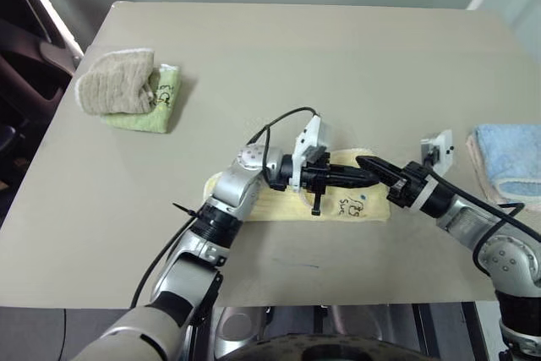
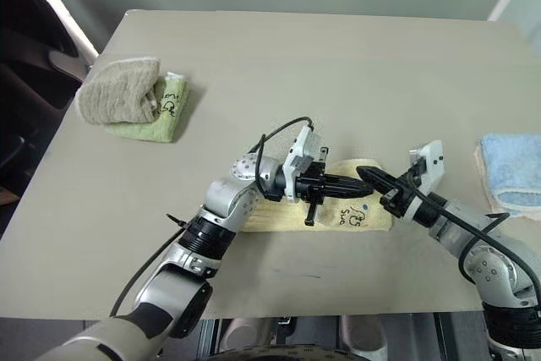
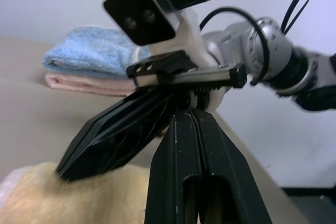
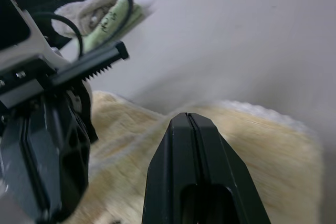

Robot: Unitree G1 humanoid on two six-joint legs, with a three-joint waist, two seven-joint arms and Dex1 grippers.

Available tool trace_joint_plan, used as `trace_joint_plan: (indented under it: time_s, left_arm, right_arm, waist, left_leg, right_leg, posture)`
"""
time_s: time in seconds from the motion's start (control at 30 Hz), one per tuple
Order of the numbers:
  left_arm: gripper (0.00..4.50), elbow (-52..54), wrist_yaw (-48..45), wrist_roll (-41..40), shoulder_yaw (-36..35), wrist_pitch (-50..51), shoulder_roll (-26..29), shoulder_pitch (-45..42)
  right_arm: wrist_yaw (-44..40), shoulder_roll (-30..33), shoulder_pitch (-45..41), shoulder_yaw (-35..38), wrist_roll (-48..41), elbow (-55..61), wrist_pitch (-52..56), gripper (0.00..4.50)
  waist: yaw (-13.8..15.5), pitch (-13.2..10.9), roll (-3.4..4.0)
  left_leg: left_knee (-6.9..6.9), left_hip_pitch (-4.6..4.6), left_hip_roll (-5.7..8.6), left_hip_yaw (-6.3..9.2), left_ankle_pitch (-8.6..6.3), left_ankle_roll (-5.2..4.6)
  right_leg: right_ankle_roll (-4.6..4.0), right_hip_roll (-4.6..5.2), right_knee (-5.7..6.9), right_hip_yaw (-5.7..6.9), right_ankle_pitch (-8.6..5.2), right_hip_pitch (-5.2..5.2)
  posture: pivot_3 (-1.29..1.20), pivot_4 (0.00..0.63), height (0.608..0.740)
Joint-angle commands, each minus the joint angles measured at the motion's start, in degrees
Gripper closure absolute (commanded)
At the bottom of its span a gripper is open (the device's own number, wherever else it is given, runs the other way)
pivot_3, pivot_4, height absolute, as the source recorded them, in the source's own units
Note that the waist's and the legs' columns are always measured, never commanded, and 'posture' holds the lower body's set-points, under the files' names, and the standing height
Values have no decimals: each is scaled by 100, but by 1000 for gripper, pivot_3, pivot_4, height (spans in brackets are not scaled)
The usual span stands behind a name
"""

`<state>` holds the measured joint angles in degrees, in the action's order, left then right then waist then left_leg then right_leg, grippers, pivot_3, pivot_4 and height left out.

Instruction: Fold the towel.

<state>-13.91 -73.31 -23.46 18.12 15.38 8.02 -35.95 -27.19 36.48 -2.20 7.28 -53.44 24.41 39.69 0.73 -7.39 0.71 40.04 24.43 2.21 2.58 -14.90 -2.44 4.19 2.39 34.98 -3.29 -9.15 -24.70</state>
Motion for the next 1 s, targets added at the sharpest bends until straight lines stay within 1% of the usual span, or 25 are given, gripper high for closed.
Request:
trace_joint_plan:
  time_s: [0.03, 0.13, 0.27, 0.37, 0.43, 0.67, 0.73, 0.8, 1.0]
  left_arm:
    - [4500, -250, -179, 382, 205, -530, 31, -133]
    - [4500, -391, -306, 557, 280, -712, 122, -137]
    - [4500, -452, -371, 601, 275, -778, 126, -136]
    - [4500, -712, -334, 924, 371, -1038, 270, -83]
    - [4500, -876, -263, 1145, 499, -1159, 270, 13]
    - [4500, -987, -316, 1350, 609, -1208, 251, 95]
    - [4500, -917, -373, 1427, 727, -720, 380, 118]
    - [4500, -862, -395, 1461, 779, -477, 440, 130]
    - [4500, -758, -371, 1453, 793, -346, 465, 143]
  right_arm:
    - [-151, -100, 132, -1, 439, -73, -299, 4481]
    - [-186, -175, 193, -42, 776, -74, -473, 4481]
    - [-253, -261, 207, -34, 934, -68, -506, 4481]
    - [-306, -211, 251, -219, 1335, -100, -603, 4481]
    - [-231, -261, 239, -438, 1625, -165, -590, 4481]
    - [-163, -382, 192, -648, 2050, -289, -435, 4481]
    - [-236, -358, 245, -851, 2209, -285, -377, 4481]
    - [-274, -356, 268, -935, 2294, -282, -348, 4481]
    - [-313, -397, 268, -919, 2362, -277, -332, 4481]
  waist:
    - [8, 0, 0]
    - [25, 0, 0]
    - [30, 0, 0]
    - [30, 0, 1]
    - [27, 0, 1]
    - [39, 1, 2]
    - [38, 1, 2]
    - [32, 3, 4]
    - [26, 6, 5]
  left_leg:
    - [0, 0, 1, 1, 1, -1]
    - [4, 0, 3, 2, 2, -6]
    - [4, 4, 5, -1, 2, -8]
    - [4, 3, 4, -1, 1, -6]
    - [3, 1, 3, 0, 0, -5]
    - [3, 5, 4, 0, -1, -5]
    - [3, 4, 4, -1, -1, -5]
    - [2, -5, 3, 0, -3, -3]
    - [0, -20, 1, 1, -7, 3]
  right_leg:
    - [0, 0, -1, 0, 0, 1]
    - [3, 2, -3, -1, 2, 5]
    - [4, 3, -5, -3, 5, 4]
    - [3, 3, -5, -3, 4, 4]
    - [1, 3, -4, -3, 2, 3]
    - [2, 3, -6, -2, 2, 1]
    - [1, 3, -6, -3, 2, 1]
    - [-2, 2, -4, -2, 1, 7]
    - [-9, 0, -4, -2, -5, 21]
  posture:
    - [0, 150, 733]
    - [0, 150, 733]
    - [0, 150, 733]
    - [0, 150, 733]
    - [0, 150, 733]
    - [0, 150, 733]
    - [0, 150, 733]
    - [0, 150, 733]
    - [0, 150, 733]
